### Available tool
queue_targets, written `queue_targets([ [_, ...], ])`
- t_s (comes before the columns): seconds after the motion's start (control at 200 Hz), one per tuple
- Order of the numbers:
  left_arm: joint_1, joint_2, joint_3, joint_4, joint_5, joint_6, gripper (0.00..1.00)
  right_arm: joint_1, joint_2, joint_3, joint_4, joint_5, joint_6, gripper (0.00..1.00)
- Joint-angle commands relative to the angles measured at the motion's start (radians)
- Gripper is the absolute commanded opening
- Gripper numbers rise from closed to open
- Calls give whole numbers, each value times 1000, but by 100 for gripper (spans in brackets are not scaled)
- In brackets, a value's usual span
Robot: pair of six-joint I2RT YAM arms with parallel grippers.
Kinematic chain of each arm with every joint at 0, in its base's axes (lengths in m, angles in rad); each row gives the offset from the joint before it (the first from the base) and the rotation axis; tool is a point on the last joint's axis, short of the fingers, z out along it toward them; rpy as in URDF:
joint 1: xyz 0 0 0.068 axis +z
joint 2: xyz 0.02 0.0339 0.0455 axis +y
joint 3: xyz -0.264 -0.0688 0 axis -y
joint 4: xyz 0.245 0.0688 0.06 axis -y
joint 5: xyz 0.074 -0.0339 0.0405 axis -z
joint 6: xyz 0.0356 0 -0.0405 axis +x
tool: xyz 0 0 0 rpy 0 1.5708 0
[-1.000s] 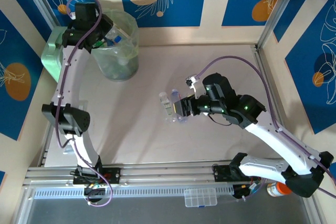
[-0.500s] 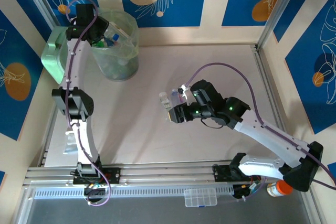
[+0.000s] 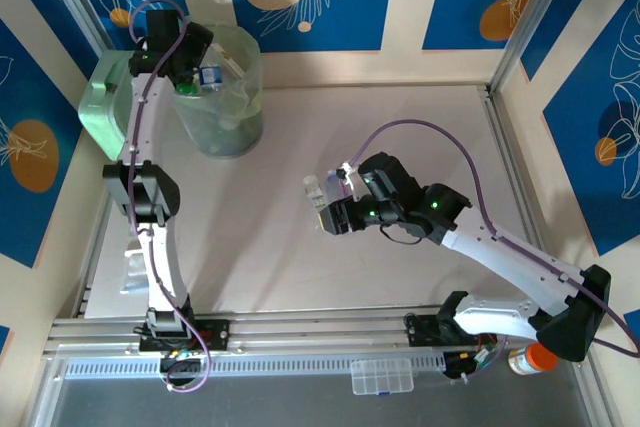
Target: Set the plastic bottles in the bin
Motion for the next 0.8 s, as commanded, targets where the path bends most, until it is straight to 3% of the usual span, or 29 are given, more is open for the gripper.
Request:
queue_targets([
  [0.0,29,-41,22,-20,-14,33,88,9,0,36,-2,11,-8,66],
  [0.165,29,-73,17,-7,-11,45,81,10,-1,43,-4,21,-14,66],
  [0.345,23,-75,-20,28,52,61,65,10,-7,47,-10,27,-17,66],
  [0.585,-29,-88,-126,75,146,126,59,12,-44,31,-15,50,-11,66],
  [0.795,-141,-245,-228,121,7,336,62,6,-102,29,-35,82,-28,67],
])
